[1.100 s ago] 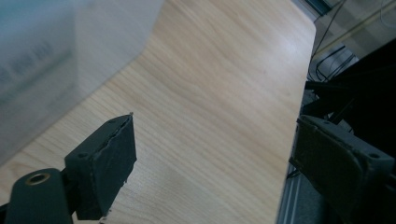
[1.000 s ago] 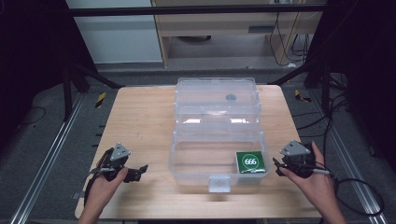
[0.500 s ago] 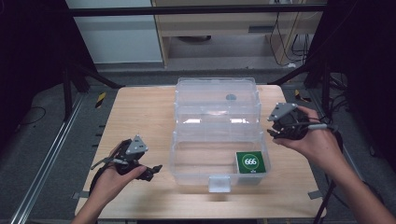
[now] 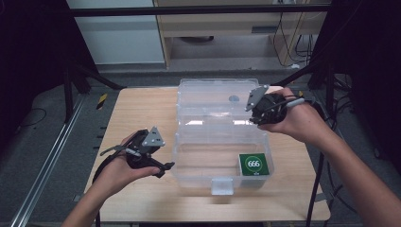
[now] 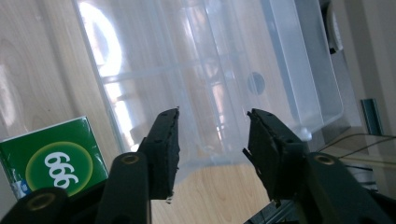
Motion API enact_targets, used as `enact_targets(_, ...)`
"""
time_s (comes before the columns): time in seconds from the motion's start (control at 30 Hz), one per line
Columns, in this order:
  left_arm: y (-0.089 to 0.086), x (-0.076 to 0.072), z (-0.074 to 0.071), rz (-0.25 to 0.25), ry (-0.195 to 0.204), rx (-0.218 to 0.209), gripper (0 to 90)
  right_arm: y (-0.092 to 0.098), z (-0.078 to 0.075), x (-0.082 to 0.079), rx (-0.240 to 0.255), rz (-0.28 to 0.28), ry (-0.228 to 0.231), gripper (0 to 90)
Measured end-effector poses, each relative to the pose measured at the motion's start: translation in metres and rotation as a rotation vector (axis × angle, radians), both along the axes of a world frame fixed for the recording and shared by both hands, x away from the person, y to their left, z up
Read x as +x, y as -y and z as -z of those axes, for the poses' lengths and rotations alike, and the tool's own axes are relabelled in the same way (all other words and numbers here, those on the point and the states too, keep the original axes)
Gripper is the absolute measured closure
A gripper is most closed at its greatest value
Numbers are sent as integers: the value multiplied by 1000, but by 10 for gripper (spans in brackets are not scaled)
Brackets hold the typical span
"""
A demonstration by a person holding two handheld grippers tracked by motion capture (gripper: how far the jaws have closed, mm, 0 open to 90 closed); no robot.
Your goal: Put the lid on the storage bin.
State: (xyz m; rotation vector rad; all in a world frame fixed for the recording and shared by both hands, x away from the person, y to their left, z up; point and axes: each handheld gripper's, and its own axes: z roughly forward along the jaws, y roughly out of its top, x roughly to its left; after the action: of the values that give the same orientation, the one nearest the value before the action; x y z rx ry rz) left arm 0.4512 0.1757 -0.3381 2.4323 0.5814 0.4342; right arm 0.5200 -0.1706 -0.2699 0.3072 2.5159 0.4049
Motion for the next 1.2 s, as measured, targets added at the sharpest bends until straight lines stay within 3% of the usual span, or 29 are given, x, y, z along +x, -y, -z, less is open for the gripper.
enact_targets(0.07, 6, 2, -2, 20, -5, 12, 112, -9, 2, 8, -32, -21, -13, 562)
enact_targets(0.1, 15, 7, -2, 52, -15, 34, 119, -12, 4, 13, -49, -30, -23, 561)
enact_targets(0.13, 15, 7, -2, 52, -15, 34, 118, -14, 6, 18, -52, -46, -39, 542)
enact_targets(0.23, 30, 12, 5, 113, -37, 73, 105, -16, 13, 31, -64, -65, -83, 520)
enact_targets(0.53, 46, 19, 10, 155, -63, 57, 62, -20, 25, 54, -119, -54, -115, 577)
enact_targets(0.63, 51, 19, 13, 170, -59, 87, 78, -26, 30, 59, -159, -75, -133, 598)
enact_targets(0.67, 52, 18, 13, 167, -37, 111, 95, -27, 32, 60, -173, -79, -142, 618)
enact_targets(0.8, 55, 16, 12, 173, -31, 107, 135, -29, 38, 61, -221, -95, -135, 678)
enact_targets(0.9, 56, 15, 12, 185, -32, 117, 177, -26, 36, 63, -206, -96, -133, 742)
enact_targets(0.97, 56, 14, 12, 178, -11, 137, 249, -24, 35, 63, -203, -110, -141, 763)
enact_targets(1.1, 57, 10, 12, 190, -34, 162, 363, -24, 34, 62, -215, -138, -146, 805)
enact_targets(1.13, 59, 8, 15, 219, -76, 151, 386, -24, 34, 62, -217, -137, -147, 807)
enact_targets(1.2, 62, 5, 17, 248, -102, 169, 426, -24, 34, 62, -218, -139, -145, 809)
